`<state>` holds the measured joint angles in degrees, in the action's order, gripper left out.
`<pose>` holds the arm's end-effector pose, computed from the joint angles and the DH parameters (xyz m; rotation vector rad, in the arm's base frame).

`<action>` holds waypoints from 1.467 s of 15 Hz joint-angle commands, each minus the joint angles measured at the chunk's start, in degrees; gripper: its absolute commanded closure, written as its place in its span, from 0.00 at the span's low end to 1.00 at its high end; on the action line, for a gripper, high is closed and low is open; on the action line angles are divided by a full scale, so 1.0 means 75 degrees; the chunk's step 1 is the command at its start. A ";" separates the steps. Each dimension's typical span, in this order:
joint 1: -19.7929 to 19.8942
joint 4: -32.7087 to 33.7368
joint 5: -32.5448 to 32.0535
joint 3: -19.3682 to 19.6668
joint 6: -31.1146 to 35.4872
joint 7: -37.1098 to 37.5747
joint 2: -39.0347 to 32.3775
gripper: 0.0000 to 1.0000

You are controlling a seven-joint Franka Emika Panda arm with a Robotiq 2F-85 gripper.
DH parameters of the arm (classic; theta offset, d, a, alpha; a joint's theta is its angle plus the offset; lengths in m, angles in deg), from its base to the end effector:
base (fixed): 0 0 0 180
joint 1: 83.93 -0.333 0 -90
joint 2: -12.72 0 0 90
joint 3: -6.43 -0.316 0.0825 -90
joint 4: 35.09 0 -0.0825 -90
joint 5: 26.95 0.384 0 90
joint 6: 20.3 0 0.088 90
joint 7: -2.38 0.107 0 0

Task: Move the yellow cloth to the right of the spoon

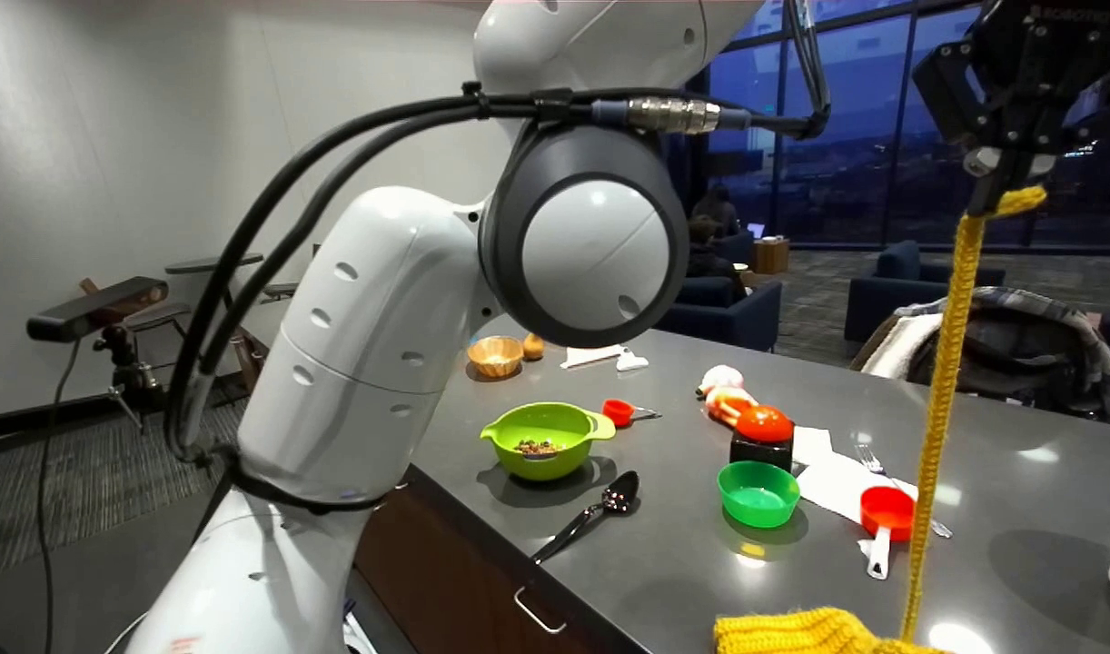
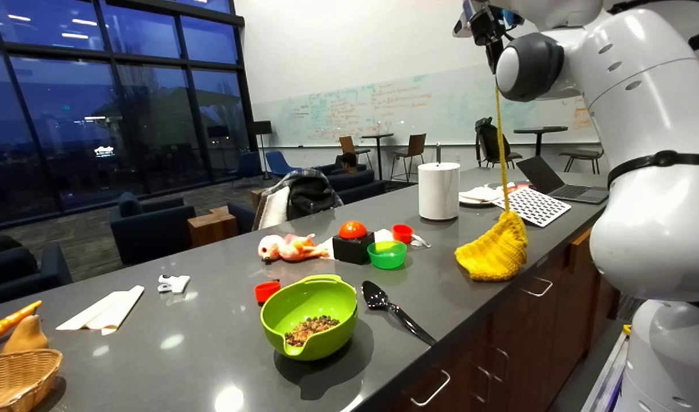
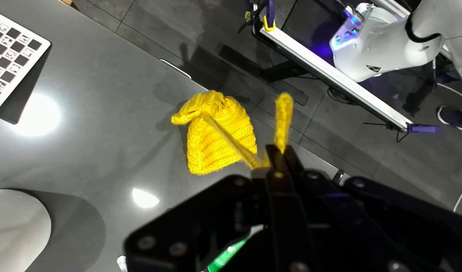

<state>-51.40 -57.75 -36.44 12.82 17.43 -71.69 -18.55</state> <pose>0.4329 -0.3374 0.7294 -2.8836 -0.7430 0.4512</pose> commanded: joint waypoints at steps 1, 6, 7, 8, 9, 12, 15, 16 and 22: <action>-0.0115 0.0352 -0.0086 0.0082 -0.0047 -0.0498 -0.0371 0.99; -0.0006 -0.0190 -0.0130 0.0035 0.0275 -0.1067 -0.0531 0.56; 0.0045 0.0400 -0.0094 0.0099 0.0056 -0.1243 -0.0940 0.48; 0.0082 0.0400 -0.0094 0.0099 0.0072 -0.1362 -0.1019 0.42; 0.0124 0.0424 -0.0097 0.0098 0.0070 -0.1494 -0.1109 0.34; 0.0236 0.0473 -0.0068 0.0077 0.0047 -0.1826 -0.1320 0.13; 0.0388 0.0390 0.0218 -0.0054 0.0157 -0.1940 -0.1390 0.00; 0.0405 0.0318 0.0307 -0.0101 0.0190 -0.1984 -0.1396 0.00; 0.0348 0.0418 0.1108 -0.0593 -0.0011 -0.2373 -0.1935 0.00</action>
<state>-48.81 -56.69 -30.76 10.09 18.02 -88.09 -30.71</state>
